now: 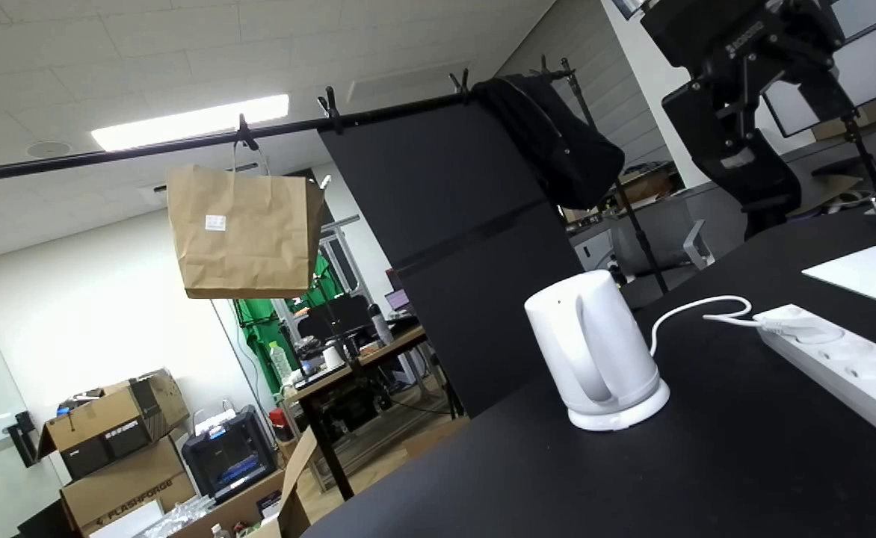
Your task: Flick the switch on the extension cord
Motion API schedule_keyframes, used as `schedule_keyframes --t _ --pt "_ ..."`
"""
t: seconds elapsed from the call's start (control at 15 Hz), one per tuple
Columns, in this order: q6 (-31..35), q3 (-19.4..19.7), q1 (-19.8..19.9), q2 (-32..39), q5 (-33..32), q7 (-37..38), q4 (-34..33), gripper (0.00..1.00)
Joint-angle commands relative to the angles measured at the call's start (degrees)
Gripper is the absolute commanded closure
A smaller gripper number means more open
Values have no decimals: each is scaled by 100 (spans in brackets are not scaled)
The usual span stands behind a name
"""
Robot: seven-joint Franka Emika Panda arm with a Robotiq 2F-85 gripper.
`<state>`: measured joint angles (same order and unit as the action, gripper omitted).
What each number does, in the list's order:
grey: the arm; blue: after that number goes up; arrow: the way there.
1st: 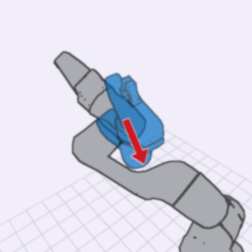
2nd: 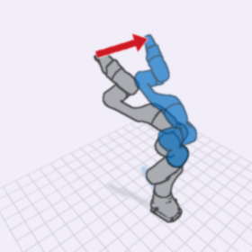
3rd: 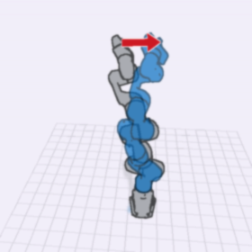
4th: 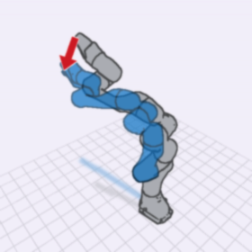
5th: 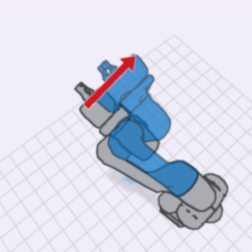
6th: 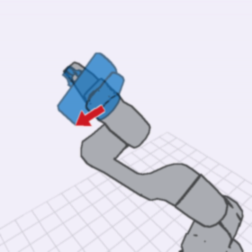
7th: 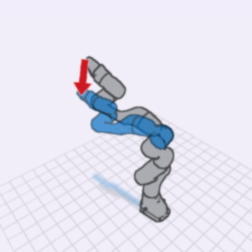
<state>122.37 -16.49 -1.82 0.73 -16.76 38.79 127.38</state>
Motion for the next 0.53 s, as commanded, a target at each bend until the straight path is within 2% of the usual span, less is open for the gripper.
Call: schedule_keyframes --t 0.0,0.2,0.47 --pt "-6 285 -284 -2 7 -8 -5 0" --pt "-6 285 -284 -2 7 -8 -5 0" --pt "259 397 -494 -33 48 376 207 0"
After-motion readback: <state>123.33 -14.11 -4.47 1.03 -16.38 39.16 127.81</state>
